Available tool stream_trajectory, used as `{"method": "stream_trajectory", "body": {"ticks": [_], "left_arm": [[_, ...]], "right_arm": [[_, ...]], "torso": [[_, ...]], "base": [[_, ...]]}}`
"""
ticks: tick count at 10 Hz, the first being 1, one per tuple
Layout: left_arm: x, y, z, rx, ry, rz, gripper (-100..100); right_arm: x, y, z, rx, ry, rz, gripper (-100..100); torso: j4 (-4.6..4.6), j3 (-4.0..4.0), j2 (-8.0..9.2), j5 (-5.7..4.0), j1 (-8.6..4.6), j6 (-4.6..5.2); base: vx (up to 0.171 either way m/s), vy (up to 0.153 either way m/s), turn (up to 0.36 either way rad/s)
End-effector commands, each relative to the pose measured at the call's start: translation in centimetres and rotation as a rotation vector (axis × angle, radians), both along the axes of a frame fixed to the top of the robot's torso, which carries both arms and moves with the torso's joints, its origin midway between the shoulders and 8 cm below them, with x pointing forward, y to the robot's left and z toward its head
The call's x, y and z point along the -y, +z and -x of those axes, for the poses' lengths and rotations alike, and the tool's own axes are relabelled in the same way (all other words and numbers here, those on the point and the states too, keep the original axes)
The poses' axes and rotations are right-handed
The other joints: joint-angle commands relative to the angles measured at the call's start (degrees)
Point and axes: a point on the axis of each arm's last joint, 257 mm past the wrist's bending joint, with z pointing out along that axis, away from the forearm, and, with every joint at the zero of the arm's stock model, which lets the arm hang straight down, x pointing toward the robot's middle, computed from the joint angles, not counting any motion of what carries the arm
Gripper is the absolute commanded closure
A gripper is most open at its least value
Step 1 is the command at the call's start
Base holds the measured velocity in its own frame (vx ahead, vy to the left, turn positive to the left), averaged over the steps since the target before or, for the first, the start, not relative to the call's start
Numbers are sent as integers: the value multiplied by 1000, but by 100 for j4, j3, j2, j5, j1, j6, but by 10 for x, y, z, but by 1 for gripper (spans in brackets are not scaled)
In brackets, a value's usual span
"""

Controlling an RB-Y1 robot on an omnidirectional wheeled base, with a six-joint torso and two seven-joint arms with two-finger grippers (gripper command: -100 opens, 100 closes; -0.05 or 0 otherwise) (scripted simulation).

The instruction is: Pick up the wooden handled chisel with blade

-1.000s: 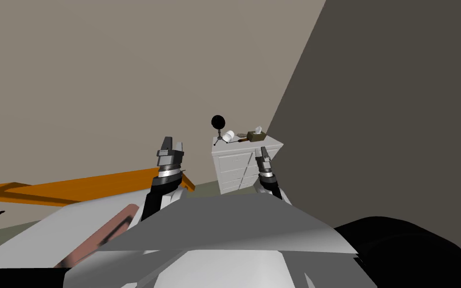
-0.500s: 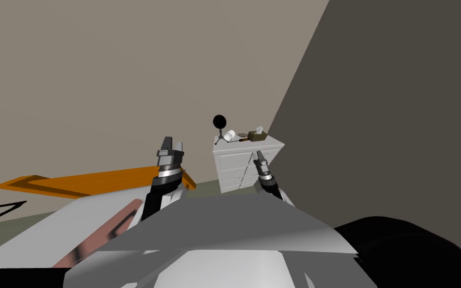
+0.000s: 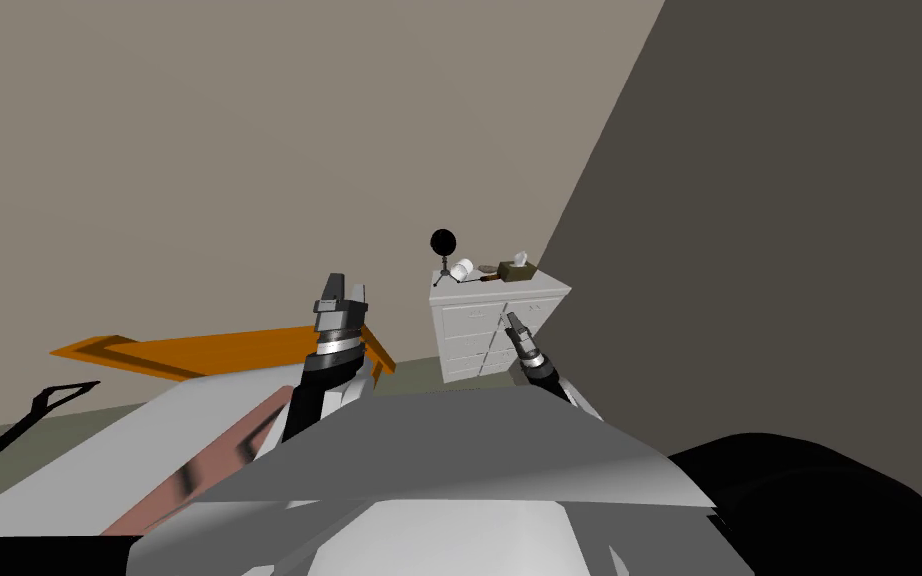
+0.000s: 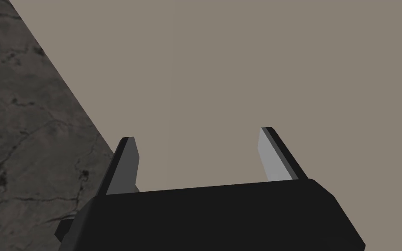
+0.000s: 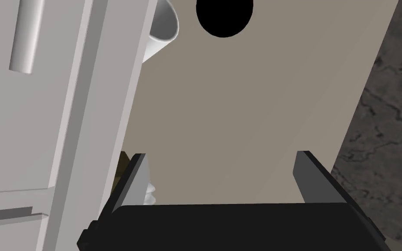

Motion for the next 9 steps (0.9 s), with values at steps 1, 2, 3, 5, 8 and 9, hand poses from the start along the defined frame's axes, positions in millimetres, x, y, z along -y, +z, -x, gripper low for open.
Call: {"method": "stream_trajectory", "body": {"ticks": [1, 2, 3, 5, 8, 9], "left_arm": [[0, 0, 0, 0, 0, 0, 0], [0, 0, 0, 0, 0, 0, 0], [0, 0, 0, 0, 0, 0, 0], [0, 0, 0, 0, 0, 0, 0], [0, 0, 0, 0, 0, 0, 0], [0, 0, 0, 0, 0, 0, 0]], "right_arm": [[-4, -10, 5, -12, 34, 43, -100], [-6, -25, 9, -29, 66, 73, -100], [-6, -27, 10, -34, 80, 98, -100], [-5, -45, 17, -57, 126, 156, -100], [-1, -64, 24, -86, 178, 230, -100], [3, -78, 30, -104, 207, 261, -100]], "torso": [[0, 0, 0, 0, 0, 0], [0, 0, 0, 0, -2, 2], [1, 2, 3, -1, -2, 0], [2, 4, 8, -1, -5, 1], [0, 0, -1, 0, -1, 1], [1, 1, 0, 0, -2, 2]], "base": [[-53, -11, 41], [-64, -9, 79], [-55, -13, 46], [-73, -11, 72], [-46, -5, 46], [-70, -4, 95]]}}
